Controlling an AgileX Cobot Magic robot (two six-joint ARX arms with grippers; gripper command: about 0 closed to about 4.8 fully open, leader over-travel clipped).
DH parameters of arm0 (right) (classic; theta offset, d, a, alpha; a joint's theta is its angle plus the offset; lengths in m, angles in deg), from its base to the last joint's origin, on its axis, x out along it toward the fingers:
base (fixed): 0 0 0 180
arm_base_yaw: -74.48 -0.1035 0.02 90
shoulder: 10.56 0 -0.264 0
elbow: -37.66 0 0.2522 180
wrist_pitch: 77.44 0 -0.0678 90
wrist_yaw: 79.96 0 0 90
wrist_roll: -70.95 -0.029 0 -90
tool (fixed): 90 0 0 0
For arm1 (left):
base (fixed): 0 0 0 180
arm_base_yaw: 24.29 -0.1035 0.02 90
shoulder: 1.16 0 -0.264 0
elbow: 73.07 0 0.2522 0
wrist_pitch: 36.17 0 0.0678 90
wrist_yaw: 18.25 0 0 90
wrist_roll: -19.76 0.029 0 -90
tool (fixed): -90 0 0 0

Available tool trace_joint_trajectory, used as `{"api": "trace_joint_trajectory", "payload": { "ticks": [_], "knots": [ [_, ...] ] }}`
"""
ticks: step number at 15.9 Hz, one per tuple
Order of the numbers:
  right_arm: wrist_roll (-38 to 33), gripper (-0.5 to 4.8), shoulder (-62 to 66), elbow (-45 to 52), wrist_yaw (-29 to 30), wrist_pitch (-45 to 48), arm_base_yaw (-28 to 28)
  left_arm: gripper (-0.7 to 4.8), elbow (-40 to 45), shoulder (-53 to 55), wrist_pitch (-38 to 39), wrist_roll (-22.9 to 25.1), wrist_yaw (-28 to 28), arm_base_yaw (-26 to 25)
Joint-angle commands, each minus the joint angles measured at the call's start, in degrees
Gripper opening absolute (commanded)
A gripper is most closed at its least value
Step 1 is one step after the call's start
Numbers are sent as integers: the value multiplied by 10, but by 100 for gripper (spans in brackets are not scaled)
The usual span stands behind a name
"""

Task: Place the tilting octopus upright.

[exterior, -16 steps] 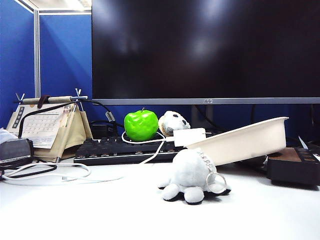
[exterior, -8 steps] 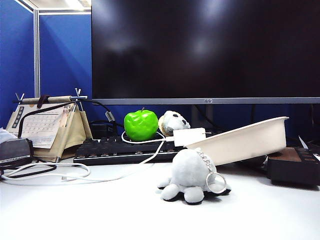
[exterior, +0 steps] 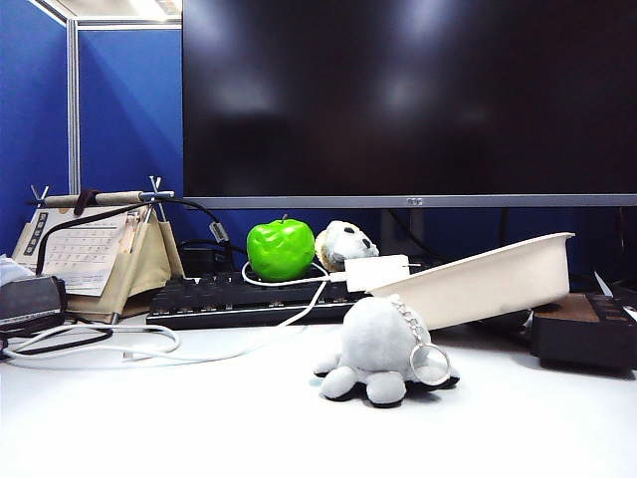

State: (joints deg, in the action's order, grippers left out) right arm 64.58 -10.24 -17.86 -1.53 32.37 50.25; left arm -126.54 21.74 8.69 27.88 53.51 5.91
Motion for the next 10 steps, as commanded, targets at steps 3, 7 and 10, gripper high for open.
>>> {"api": "trace_joint_trajectory", "payload": {
  "ticks": [3, 7, 10],
  "knots": [
    [2, -1, -1, -2, -2, 2, 0, 97, -2, 0, -3, 0, 1, 0],
    [2, -1, -1, -2, -2, 2, 0, 97, -2, -32, -6, 0, -40, -53],
    [2, -1, -1, -2, -1, 2, 0, 97, -2, -71, -33, 0, -97, -186]
  ]
}}
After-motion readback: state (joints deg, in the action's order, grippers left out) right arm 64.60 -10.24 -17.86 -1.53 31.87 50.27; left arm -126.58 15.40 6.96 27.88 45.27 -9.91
